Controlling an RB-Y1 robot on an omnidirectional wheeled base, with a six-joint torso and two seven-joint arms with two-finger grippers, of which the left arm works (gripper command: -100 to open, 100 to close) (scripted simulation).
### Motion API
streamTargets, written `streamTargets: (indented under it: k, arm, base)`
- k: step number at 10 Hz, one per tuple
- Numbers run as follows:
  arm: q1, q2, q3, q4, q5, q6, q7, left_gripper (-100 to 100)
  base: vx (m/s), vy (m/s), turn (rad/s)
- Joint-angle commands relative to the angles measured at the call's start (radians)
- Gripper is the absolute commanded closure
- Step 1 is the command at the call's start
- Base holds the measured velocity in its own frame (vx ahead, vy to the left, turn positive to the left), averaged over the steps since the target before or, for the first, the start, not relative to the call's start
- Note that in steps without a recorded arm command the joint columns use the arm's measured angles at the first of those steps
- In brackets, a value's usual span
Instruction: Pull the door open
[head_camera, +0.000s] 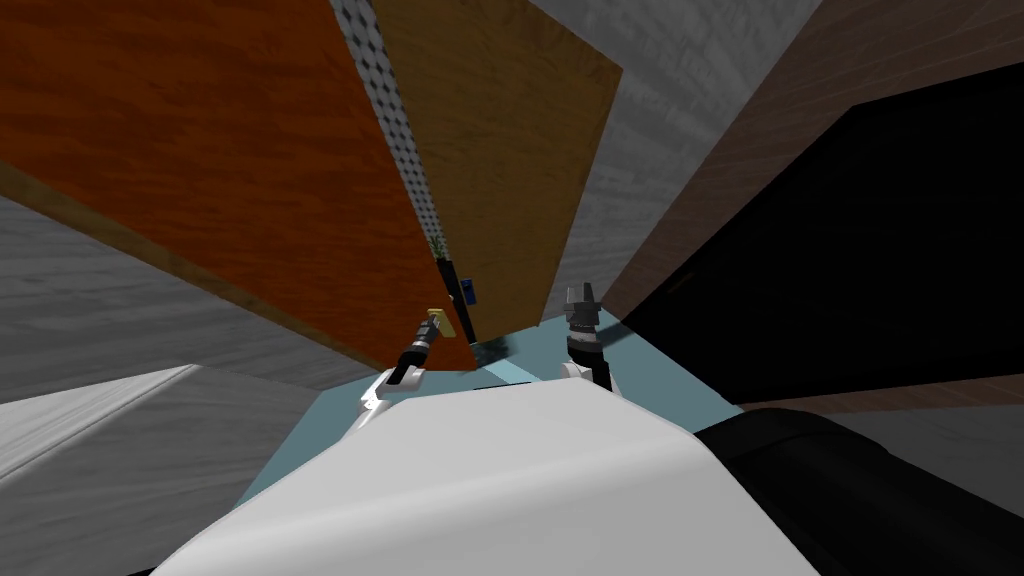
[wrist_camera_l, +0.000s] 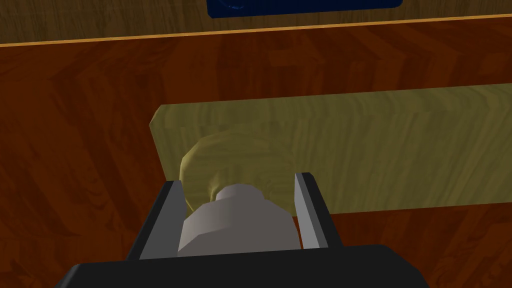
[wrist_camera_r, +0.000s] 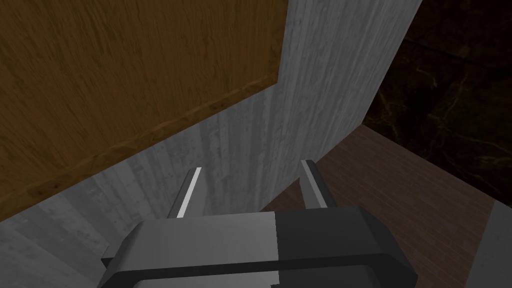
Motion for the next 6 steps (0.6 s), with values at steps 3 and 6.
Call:
streamTargets:
  k: [3,6]
  arm:
    - [0.018,0.026,-0.018,-0.008,0.001,-0.017,0.021,100]
    - [0.042,0.066,-0.045,-0.022,0.002,-0.044,0.055,100]
  base:
    - [-0.044,0.036,-0.053]
    - [-0.206,0.128,-0.192]
